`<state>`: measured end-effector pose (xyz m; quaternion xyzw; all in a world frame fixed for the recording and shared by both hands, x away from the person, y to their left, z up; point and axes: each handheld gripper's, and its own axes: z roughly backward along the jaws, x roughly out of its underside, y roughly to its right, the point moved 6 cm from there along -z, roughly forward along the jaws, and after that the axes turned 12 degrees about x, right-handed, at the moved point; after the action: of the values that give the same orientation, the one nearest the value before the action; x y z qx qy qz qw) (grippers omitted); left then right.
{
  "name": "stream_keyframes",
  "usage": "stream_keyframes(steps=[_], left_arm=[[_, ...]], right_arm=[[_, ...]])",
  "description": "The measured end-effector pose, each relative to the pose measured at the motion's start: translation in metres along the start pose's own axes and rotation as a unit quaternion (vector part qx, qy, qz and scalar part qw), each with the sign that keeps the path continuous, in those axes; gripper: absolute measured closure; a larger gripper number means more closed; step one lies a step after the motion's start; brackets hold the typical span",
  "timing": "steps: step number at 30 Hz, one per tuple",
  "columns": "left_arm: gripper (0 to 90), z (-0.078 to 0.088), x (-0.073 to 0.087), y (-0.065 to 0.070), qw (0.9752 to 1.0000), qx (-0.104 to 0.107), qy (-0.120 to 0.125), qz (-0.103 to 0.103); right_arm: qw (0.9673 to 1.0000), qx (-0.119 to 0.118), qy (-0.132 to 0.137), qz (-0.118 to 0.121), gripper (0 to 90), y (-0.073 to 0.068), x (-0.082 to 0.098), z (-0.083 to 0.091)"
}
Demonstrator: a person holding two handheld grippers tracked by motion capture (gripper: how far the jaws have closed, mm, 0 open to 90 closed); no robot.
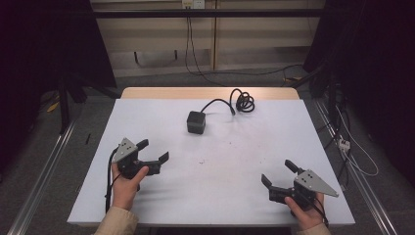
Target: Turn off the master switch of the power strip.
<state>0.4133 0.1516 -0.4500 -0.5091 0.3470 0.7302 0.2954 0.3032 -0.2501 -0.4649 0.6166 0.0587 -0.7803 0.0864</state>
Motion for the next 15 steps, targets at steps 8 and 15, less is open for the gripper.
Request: stream_keyframes(steps=[8, 15], left_arm=[[3.4, -0.016, -0.005, 0.000, 0.9999, 0.009, -0.013, -0.002], [3.9, -0.028, -0.010, -0.001, 0.9997, 0.017, -0.015, -0.003]], right_arm=[[1.0000, 0.002, 0.000, -0.003, 3.6, 0.002, 0.000, 0.000], [1.0000, 0.000, -0.001, 0.001, 3.6, 0.001, 0.000, 0.000]])
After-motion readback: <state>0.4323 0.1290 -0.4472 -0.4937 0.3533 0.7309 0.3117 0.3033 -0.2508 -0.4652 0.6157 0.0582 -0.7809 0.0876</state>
